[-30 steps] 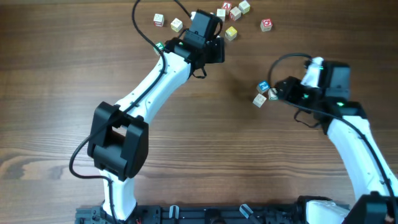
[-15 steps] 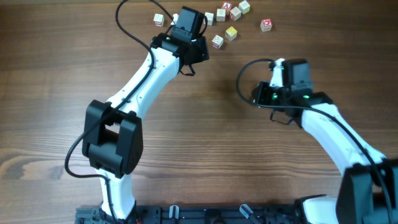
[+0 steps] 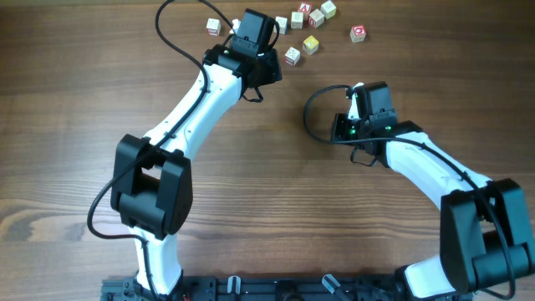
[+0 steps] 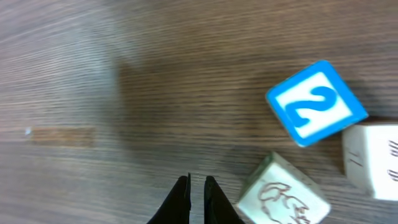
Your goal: Form a circle
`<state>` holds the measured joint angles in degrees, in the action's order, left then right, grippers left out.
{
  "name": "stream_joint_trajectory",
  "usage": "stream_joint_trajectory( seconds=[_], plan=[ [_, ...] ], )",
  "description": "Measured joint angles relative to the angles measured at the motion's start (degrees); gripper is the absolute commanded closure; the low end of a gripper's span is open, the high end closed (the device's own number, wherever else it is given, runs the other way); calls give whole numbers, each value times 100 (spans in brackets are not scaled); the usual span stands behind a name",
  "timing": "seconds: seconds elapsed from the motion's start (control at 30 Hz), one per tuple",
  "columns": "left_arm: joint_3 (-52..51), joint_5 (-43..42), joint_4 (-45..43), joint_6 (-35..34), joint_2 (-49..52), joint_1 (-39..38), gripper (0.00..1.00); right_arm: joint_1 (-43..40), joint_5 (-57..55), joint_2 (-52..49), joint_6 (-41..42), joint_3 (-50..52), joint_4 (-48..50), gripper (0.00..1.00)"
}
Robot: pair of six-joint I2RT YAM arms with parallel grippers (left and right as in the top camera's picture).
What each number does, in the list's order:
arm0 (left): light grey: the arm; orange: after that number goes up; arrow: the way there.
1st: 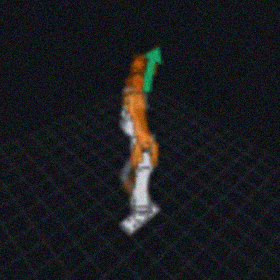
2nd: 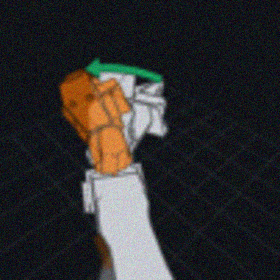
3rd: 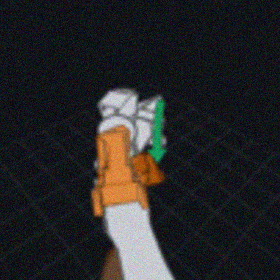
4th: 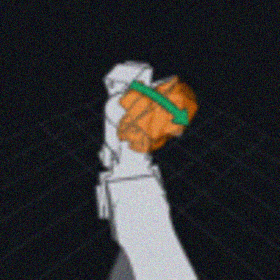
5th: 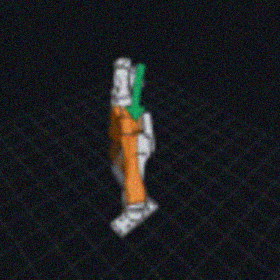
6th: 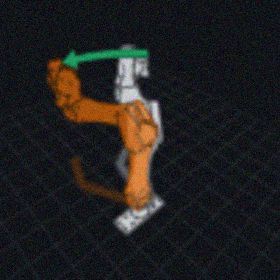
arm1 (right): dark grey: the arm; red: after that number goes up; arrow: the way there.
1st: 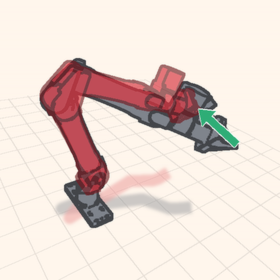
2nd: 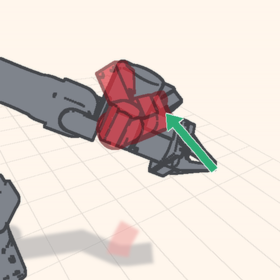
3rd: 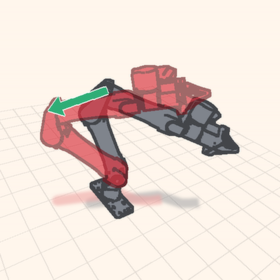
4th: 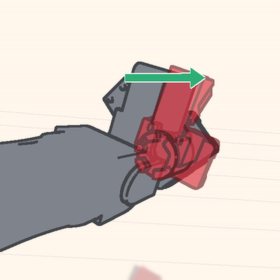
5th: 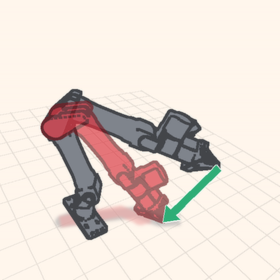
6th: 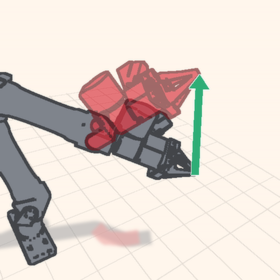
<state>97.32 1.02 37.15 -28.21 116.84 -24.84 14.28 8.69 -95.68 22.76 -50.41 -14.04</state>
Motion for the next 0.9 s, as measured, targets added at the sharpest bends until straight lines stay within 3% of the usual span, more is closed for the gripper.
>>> stream_joint_trajectory(
  seconds=[0.53,0.9],
  plan=[
    [-192,0,24,-2,0,0,77,0,-402,-50,155,0,-66,95],
    [-192,0,26,0,0,0,76,0,4,-61,-929,0,-404,95]
  ],
)
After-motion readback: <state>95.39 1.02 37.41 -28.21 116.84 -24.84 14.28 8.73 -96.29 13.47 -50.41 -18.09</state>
